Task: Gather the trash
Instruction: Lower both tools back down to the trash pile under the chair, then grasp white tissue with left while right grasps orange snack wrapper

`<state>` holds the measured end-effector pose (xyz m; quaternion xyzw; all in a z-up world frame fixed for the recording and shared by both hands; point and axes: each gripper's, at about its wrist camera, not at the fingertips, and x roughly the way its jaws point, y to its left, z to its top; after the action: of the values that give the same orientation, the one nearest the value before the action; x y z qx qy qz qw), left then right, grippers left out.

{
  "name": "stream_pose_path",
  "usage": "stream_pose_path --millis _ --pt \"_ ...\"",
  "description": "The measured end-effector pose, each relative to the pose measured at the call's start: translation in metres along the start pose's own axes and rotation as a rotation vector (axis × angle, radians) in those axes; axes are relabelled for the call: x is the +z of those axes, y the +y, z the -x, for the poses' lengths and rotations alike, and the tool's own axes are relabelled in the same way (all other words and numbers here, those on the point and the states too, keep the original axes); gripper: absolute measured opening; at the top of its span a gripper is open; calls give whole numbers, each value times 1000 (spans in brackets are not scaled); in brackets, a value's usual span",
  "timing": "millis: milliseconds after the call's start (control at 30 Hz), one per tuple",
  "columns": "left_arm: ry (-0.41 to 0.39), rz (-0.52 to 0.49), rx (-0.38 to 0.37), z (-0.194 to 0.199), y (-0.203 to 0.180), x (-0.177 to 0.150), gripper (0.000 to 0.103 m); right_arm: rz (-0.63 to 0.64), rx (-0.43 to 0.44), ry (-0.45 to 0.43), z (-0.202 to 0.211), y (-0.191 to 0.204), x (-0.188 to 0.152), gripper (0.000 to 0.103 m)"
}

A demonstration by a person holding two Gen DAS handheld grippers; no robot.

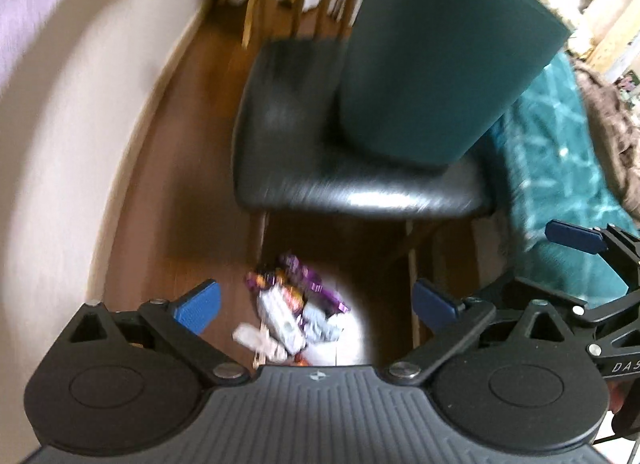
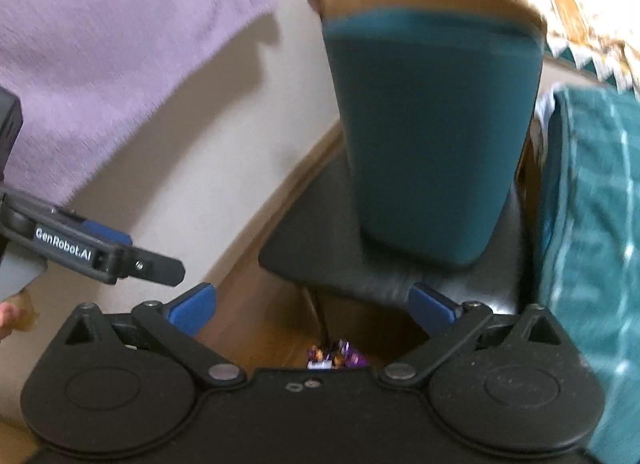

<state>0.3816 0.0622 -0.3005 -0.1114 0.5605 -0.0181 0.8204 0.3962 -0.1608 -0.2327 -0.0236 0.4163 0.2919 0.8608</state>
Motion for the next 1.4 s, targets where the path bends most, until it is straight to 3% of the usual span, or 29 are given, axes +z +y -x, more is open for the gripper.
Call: stream_pose_path --millis 133,400,667,967,1200,1400 --pt "47 38 21 -60 27 -25 102 3 -19 45 -47 2 -37 103" --pt "184 78 71 -191 65 -87 102 39 3 226 -158 11 -128 101" --pt "334 256 138 -326 110 -149 102 42 27 403 -262 12 -239 97" --pt "429 313 145 -447 130 -200 102 101 47 546 -355 1 -333 85" --pt "443 127 119 -499 112 -226 101 128 69 587 -409 1 -375 79" --pt "444 116 77 -521 107 -238 101 137 67 595 -436 3 -394 73"
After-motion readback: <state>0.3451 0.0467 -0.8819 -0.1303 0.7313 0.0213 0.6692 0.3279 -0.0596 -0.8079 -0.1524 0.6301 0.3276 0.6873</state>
